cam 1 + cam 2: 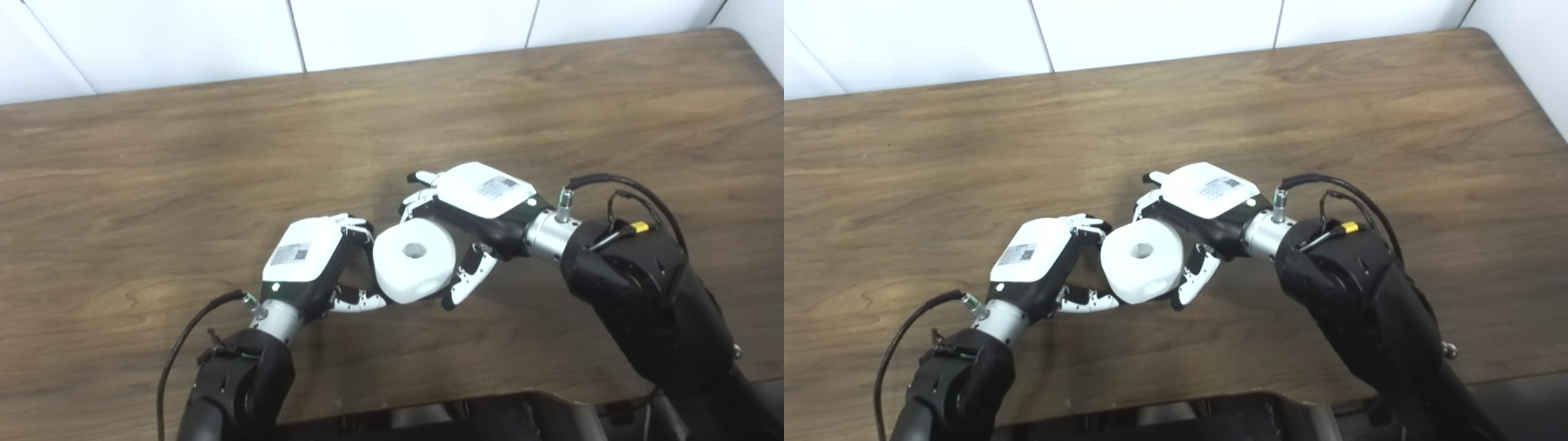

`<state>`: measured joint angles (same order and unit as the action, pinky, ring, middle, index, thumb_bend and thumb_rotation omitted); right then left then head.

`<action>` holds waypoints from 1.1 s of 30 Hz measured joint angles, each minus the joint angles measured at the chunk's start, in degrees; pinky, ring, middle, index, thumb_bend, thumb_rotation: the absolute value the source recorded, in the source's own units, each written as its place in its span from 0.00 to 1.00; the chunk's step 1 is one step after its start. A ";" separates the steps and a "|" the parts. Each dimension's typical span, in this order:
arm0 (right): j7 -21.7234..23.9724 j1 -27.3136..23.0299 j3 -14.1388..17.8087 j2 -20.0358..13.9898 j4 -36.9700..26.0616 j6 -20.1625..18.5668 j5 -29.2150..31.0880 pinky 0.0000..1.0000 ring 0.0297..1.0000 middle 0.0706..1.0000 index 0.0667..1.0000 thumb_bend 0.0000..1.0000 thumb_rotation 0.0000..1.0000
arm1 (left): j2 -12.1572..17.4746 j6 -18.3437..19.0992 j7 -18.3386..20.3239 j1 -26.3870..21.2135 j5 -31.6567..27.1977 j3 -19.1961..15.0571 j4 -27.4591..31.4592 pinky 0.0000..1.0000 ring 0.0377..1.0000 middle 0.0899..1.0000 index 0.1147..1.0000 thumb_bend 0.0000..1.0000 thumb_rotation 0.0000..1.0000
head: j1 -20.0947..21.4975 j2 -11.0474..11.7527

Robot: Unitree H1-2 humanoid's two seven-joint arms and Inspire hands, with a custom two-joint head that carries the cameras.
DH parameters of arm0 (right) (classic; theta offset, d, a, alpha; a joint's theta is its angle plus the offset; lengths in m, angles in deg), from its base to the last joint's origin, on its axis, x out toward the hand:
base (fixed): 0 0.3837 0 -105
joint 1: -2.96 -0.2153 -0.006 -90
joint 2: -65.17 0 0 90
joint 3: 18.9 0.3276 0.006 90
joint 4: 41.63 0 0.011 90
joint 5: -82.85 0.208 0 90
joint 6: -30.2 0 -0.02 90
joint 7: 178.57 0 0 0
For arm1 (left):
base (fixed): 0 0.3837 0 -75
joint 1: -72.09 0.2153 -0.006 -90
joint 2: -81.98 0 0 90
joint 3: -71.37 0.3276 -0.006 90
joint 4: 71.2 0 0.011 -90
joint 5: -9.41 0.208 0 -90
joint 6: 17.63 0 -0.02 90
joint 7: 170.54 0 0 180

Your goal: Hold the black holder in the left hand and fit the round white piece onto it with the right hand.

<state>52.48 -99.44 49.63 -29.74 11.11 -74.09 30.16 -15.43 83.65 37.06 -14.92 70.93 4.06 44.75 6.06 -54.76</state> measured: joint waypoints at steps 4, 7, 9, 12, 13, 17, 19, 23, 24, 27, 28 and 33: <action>0.54 -0.13 0.09 0.25 -0.02 0.00 -0.22 0.95 0.99 0.83 0.65 0.91 0.25 | -0.02 0.07 0.10 -0.01 -0.03 -0.01 0.01 0.88 0.88 0.80 0.42 0.51 0.05 | 0.00 -0.09; 0.66 -0.13 0.18 0.39 -0.02 0.00 -0.21 0.96 0.99 0.83 0.65 0.93 0.27 | -0.06 0.17 0.14 -0.01 -0.05 -0.01 0.06 0.87 0.88 0.79 0.42 0.51 0.05 | 0.00 -0.09; 0.77 -0.13 0.22 0.53 -0.03 0.00 -0.21 0.96 0.99 0.83 0.65 0.94 0.28 | -0.06 0.17 0.13 -0.03 -0.05 0.00 0.06 0.87 0.88 0.79 0.42 0.51 0.05 | 0.00 0.00; 0.89 -0.13 0.29 0.58 -0.04 0.00 -0.23 0.97 0.99 0.84 0.65 0.94 0.30 | -0.06 0.15 0.12 -0.07 -0.05 0.03 0.06 0.87 0.88 0.79 0.42 0.51 0.05 | -0.09 0.00; 0.96 -0.14 0.32 0.58 -0.04 -0.01 -0.24 0.97 0.99 0.84 0.65 0.94 0.30 | -0.06 0.15 0.12 -0.07 -0.05 0.03 0.06 0.87 0.88 0.79 0.42 0.51 0.05 | -0.09 0.00; 1.14 -0.13 0.55 0.72 -0.04 -0.04 -0.21 0.99 1.00 0.84 0.65 0.95 0.32 | -0.06 0.16 0.13 -0.10 -0.03 0.05 0.05 0.86 0.88 0.79 0.42 0.51 0.05 | -0.18 0.09; 1.15 -0.13 0.68 0.81 -0.04 -0.04 -0.19 0.98 1.00 0.84 0.65 0.97 0.32 | -0.06 0.17 0.13 -0.12 0.00 0.09 0.05 0.86 0.88 0.79 0.42 0.51 0.05 | -0.18 0.09; 1.17 -0.16 0.99 1.38 -0.04 -0.28 -0.30 1.00 1.00 0.85 0.66 1.00 0.33 | -0.06 0.16 0.10 -0.18 0.00 0.18 0.01 0.86 0.88 0.79 0.42 0.51 0.05 | -0.35 0.26; 1.24 -0.20 1.09 1.54 -0.04 -0.53 -0.31 1.00 1.00 0.85 0.67 1.00 0.33 | -0.06 0.16 0.10 -0.19 0.00 0.20 0.00 0.86 0.88 0.79 0.42 0.51 0.05 | -0.35 0.26; 2.13 -0.76 1.34 1.71 -0.06 -1.07 -0.51 1.00 1.00 0.87 0.69 1.00 0.35 | -0.05 0.17 0.11 -0.24 0.03 0.26 -0.03 0.86 0.88 0.79 0.42 0.51 0.05 | -0.35 0.35; 2.36 -1.00 1.37 1.71 -0.08 -1.10 -0.60 1.00 1.00 0.88 0.70 1.00 0.36 | -0.05 0.17 0.13 -0.26 0.05 0.29 -0.03 0.87 0.88 0.79 0.42 0.51 0.05 | -0.35 0.35; 3.23 -2.08 2.22 1.77 -0.26 -1.28 -0.61 1.00 1.00 0.91 0.72 1.00 0.38 | -0.04 0.30 0.27 -0.39 0.10 0.49 -0.06 0.87 0.88 0.79 0.42 0.51 0.05 | -0.35 0.44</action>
<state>55.72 -101.52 51.85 -27.97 10.85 -75.37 29.55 -15.48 83.95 37.33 -15.30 71.03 4.55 44.69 5.71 -54.32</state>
